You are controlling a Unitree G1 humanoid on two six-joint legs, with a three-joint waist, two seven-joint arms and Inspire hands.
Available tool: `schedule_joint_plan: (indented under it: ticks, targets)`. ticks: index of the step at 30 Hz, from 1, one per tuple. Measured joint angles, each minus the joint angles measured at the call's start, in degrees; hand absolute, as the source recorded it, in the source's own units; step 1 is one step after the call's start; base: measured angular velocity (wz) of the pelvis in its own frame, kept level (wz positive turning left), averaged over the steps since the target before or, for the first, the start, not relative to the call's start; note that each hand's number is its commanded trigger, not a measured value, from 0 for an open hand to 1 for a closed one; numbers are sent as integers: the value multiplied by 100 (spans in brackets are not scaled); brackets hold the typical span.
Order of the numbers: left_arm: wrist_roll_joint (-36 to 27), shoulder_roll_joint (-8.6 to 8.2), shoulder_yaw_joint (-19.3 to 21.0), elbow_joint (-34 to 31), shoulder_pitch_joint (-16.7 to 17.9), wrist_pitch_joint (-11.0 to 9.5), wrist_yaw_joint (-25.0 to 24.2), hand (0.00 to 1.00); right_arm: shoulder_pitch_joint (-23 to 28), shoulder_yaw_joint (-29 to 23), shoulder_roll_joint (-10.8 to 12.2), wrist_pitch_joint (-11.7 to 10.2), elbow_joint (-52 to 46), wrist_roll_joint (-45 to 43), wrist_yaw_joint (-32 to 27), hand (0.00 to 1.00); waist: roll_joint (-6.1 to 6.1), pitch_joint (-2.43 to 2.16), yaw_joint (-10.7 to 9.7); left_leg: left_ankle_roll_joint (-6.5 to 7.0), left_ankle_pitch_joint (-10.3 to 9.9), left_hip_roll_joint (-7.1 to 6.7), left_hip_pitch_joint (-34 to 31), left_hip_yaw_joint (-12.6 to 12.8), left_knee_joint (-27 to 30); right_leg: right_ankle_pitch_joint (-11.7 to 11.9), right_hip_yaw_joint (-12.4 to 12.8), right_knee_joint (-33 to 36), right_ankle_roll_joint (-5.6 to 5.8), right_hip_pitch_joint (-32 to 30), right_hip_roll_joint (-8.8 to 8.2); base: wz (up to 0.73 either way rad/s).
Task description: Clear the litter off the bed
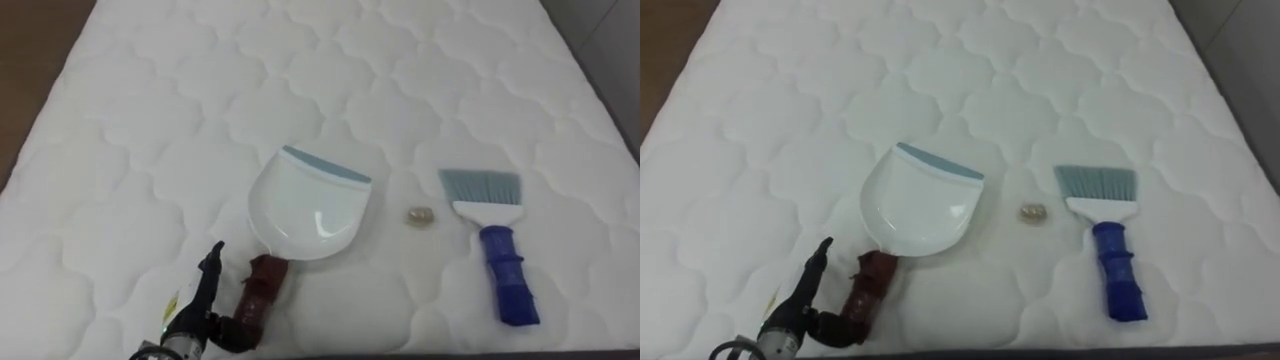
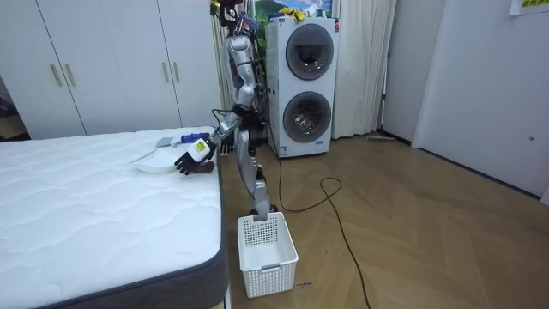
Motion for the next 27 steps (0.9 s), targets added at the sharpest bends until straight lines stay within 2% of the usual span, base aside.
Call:
schedule_joint_plan:
  ticks: [5, 10, 15, 18, 20, 21, 22, 23, 24, 25, 26, 27]
  targets:
    - [-259, -69, -249, 79, -156, -1, -11, 0, -138, 142, 1, -3, 164, 12, -17, 0, 7, 8, 3, -7, 6, 8, 14, -82, -39, 0, -11, 1, 0, 0, 9, 4]
    - [-658, -109, -532, 99, -285, -2, -98, 0, -273, 358, 1, -3, 353, 195, -22, 0, -4, 35, -8, -7, 6, 2, 37, -266, -54, 0, -21, 2, 0, 10, 13, -2]
    - [-667, -154, -547, 101, -364, -2, -219, 0, -278, 364, 1, -5, 353, 204, -20, 0, -18, 51, -4, -7, 6, 6, 60, -472, -56, -1, -59, 17, 0, 8, 20, -3]
    - [-678, -143, -625, 102, -365, -2, -301, 0, -274, 405, 2, -25, 352, 244, -66, 0, -22, 63, -6, -8, 7, 6, 70, -627, -75, -1, -174, 35, 0, -1, 28, -4]
    - [-678, -175, -687, 103, -364, -1, -316, 0, -270, 405, 0, -27, 364, 253, -102, 0, 7, 94, 35, -35, 36, 51, 139, -913, -139, -16, -207, 316, -9, -150, 51, -23]
    - [-689, -180, -743, 122, -366, -2, -316, 0, -289, 414, 6, -26, 372, 309, -125, 0, 71, 157, 63, -37, 43, 138, 198, -1371, -184, -115, -169, 532, -74, -369, 129, -55]
    - [-738, -117, -732, 137, -380, -3, -307, 0, -325, 521, 28, -42, 320, 327, -141, 0, 17, 140, 85, -58, 31, 127, 108, -1614, -123, 160, 17, -66, -219, -541, 190, -51]
    - [-763, -116, -699, 178, -402, 7, -307, 0, -337, 566, 17, -62, 286, 334, -160, 0, 47, 120, 43, -97, 7, 148, -1, -1639, -78, 311, -58, -90, -283, -564, 206, -6]
    - [-770, -74, -642, 181, -442, 33, -360, 0, -391, 575, 24, -131, 237, 383, -225, 0, 77, 141, -150, -257, 50, 148, -218, -1332, 117, 411, -96, -76, -327, -576, 179, 49]
    - [-786, -96, -660, 177, -486, 36, -437, 0, -386, 569, 34, -153, 255, 421, -270, 0, 70, 139, -284, -296, 65, 117, -403, -847, 127, 411, 169, -73, -327, -548, 133, 67]
    - [-785, -109, -697, 176, -527, 36, -446, 0, -382, 565, 45, -149, 258, 424, -304, 0, 30, 163, -311, -248, 106, 94, -511, -651, 9, 409, 352, -77, -324, -538, 113, 68]
    - [-754, -107, -810, 154, -633, 26, -450, 0, -380, 506, 72, -113, 308, 437, -360, 0, 59, 146, -313, -120, 536, 91, -750, -335, -357, 386, 515, -60, -286, -540, 108, 42]
